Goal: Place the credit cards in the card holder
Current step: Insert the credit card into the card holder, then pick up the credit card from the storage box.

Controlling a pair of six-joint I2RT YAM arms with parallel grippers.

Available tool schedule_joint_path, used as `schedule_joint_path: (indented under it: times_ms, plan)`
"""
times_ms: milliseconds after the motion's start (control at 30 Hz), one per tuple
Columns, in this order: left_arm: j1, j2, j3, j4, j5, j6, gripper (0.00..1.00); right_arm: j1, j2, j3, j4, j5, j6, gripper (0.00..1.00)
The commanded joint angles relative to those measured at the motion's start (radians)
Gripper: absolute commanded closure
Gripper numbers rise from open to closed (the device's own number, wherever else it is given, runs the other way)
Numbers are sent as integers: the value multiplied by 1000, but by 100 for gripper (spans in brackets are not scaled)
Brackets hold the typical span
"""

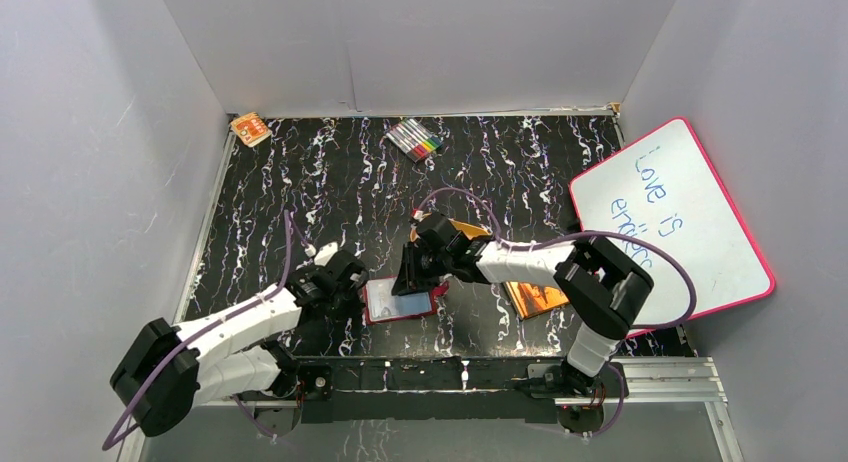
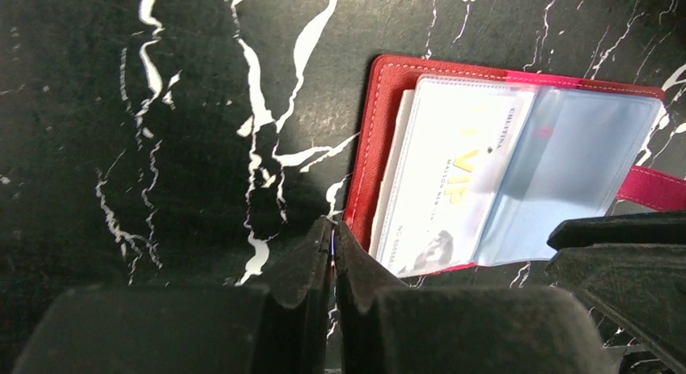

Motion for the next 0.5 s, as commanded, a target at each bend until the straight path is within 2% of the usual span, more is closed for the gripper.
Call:
schedule_joint_path:
  times_ms: [0,67,133,200,300,433,467]
  plan:
    - [-1,-110,63,-142,-34,15,86,14,-44,66,-34,59,-78,67]
    - [-1,-135,98,-177,-30,27,72,9,-108,98,-175,150,-140,63]
    - [-1,-169,139,-228,-28,42,59,-25,-210,98,-259,259,-188,54]
    - [0,-209,153,-259,-35,47,51,-82,-278,84,-305,329,-204,45]
    - [0,-296,145,-279,-52,40,41,-183,-341,55,-310,337,-205,33]
    - [0,-411,111,-331,-129,-42,13,-273,-325,37,-281,305,-149,29]
    - [0,-430,102,-334,-135,-56,11,-282,-306,37,-277,318,-127,29]
